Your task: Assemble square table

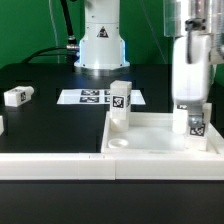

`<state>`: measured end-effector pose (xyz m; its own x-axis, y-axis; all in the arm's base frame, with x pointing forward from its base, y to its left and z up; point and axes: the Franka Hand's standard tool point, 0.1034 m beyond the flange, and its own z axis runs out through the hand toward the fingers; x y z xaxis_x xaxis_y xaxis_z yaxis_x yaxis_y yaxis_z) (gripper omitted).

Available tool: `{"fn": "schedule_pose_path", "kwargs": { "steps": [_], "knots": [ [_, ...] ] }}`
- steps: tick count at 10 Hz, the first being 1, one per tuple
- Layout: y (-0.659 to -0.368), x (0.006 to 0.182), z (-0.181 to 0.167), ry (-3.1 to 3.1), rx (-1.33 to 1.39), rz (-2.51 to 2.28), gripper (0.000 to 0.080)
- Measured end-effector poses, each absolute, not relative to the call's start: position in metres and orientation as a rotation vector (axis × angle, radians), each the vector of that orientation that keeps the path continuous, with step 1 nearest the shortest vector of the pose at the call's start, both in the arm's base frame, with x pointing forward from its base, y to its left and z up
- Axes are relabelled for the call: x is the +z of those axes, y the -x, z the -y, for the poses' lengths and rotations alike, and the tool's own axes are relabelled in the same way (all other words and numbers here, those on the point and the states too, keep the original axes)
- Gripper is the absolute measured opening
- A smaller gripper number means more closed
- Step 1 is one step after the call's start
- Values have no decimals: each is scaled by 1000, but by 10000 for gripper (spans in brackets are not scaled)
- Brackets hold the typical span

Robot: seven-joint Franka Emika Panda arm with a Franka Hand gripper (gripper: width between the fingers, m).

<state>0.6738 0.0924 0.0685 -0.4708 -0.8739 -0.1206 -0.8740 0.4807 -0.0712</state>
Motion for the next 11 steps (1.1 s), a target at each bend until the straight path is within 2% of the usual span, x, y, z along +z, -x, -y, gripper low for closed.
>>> {"fn": "schedule_pose_path", "kwargs": {
  "steps": [3,4,5,6,7,9,11],
  "knots": [
    [-673,68,-92,1595,-22,-2551,291],
    [-673,68,-92,1601,-22,-2547,371],
    [-673,68,-92,1604,-23,-2545,371],
    [-675,72,-91,1614,-38,-2523,508],
    [-673,86,-89,1616,-67,-2485,622],
    [-663,116,-71,1691,-86,-2398,641],
    [-662,115,-66,1700,-93,-2395,647]
  ]
}}
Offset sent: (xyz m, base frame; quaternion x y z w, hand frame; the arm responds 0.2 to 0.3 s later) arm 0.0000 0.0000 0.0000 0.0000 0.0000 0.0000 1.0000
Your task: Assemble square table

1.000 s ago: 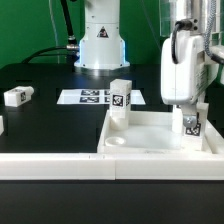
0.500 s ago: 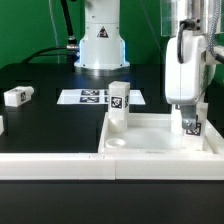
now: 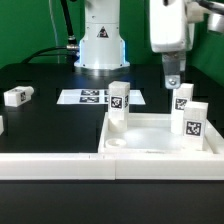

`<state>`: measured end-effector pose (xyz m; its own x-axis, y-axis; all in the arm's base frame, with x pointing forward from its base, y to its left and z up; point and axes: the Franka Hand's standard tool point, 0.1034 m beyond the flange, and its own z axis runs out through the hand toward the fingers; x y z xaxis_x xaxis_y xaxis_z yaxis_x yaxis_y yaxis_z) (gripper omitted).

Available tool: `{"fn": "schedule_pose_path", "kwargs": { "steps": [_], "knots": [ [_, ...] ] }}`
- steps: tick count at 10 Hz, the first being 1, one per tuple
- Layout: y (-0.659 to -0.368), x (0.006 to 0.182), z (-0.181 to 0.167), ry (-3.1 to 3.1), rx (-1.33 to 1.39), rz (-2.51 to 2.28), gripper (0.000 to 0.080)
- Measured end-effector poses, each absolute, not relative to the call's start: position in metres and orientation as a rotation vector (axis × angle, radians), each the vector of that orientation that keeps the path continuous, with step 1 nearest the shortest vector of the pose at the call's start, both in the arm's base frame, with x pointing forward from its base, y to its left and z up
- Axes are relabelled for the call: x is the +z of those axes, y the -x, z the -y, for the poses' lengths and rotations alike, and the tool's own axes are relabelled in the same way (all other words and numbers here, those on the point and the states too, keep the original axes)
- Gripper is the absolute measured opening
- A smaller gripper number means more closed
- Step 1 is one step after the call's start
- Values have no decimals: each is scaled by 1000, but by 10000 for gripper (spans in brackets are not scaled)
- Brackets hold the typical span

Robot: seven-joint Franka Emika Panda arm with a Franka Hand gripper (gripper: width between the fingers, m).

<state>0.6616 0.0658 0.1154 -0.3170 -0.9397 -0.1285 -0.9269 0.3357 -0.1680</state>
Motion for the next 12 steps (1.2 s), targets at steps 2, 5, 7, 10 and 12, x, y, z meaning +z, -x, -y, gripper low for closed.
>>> {"fn": "schedule_pose_path", "kwargs": {
  "steps": [2,5,7,10,12],
  "knots": [
    [-662,115,-66,1700,-94,-2394,649],
    [-660,118,-62,1775,-125,-2329,649],
    [-632,127,-41,1875,-158,-2238,649],
    [-598,131,-4,2185,-236,-1961,649],
    [-599,131,-6,2310,-256,-1827,649]
  ]
}}
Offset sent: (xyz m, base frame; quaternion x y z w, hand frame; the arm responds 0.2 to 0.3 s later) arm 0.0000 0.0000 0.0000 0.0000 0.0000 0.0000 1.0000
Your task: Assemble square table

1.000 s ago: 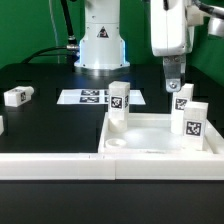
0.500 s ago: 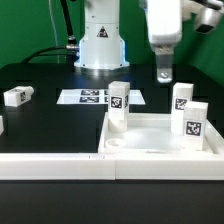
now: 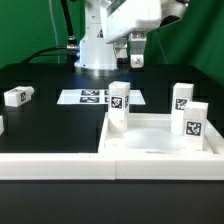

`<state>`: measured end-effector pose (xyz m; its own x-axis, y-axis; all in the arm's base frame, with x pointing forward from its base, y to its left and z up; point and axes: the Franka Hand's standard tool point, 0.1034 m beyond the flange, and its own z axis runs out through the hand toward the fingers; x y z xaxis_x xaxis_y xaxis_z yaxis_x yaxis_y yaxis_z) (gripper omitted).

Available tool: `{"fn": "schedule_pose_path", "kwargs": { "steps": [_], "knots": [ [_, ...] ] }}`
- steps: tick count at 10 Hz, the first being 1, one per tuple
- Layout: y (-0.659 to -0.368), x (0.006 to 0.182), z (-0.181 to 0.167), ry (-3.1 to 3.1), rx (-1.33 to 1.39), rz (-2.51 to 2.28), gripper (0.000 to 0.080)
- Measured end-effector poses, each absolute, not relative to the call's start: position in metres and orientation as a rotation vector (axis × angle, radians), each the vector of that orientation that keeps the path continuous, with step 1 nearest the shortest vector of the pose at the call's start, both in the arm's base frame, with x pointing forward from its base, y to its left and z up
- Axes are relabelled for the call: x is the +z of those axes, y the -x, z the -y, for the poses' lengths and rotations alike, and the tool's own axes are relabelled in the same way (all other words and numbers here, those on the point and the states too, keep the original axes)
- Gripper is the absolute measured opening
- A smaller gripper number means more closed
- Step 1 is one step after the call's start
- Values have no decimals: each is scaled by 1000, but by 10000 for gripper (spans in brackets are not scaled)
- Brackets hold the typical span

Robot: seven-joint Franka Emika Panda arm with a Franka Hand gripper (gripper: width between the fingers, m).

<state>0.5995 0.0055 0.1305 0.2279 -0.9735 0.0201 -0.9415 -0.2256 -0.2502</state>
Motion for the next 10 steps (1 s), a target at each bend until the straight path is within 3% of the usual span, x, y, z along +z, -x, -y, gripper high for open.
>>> {"fn": "schedule_pose_path", "kwargs": {
  "steps": [3,7,9,10],
  "knots": [
    [-597,129,-1,2514,-290,-1568,649],
    [-506,99,101,2902,-256,-926,649],
    [-490,85,142,2994,-280,-782,649],
    [-490,84,138,2980,-261,-808,649]
  ]
}}
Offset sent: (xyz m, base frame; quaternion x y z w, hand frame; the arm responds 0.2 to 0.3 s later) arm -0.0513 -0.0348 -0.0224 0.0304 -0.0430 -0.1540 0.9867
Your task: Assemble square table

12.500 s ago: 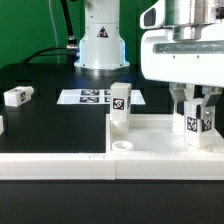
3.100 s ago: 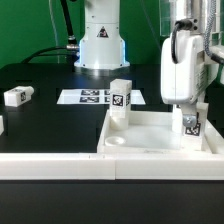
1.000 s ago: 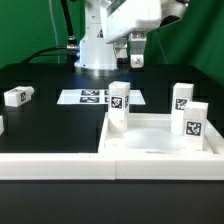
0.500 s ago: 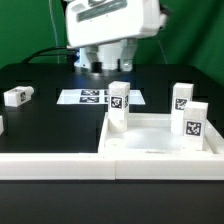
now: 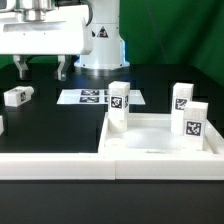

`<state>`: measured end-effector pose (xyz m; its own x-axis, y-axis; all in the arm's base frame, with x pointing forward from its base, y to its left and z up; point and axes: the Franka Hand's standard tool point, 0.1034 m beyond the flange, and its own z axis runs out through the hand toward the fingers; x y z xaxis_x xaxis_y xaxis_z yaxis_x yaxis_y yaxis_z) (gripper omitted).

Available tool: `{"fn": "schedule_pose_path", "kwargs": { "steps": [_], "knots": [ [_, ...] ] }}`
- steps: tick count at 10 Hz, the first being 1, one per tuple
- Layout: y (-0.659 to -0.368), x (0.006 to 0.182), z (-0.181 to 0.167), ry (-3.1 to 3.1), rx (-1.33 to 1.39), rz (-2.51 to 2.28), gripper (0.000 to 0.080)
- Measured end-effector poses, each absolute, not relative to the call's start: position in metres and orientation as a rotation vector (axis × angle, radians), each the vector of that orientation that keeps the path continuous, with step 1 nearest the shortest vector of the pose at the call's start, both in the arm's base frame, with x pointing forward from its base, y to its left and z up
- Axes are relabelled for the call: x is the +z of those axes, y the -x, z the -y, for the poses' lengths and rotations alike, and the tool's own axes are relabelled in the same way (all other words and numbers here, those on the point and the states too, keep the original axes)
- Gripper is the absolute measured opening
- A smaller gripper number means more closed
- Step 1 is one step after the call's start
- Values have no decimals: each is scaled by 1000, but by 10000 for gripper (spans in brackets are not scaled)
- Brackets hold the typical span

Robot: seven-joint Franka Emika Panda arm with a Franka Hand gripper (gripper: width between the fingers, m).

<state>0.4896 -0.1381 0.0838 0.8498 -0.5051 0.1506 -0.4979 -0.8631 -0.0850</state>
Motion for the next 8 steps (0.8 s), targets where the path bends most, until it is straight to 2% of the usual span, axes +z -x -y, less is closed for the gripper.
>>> {"fn": "schedule_pose_path", "kwargs": {
  "steps": [2,3,6,8],
  "knots": [
    [-489,83,136,2963,-215,-804,649],
    [-481,79,131,2930,-88,-774,649],
    [-439,75,169,2814,326,-731,649],
    [-431,73,180,2747,462,-750,649]
  ]
}}
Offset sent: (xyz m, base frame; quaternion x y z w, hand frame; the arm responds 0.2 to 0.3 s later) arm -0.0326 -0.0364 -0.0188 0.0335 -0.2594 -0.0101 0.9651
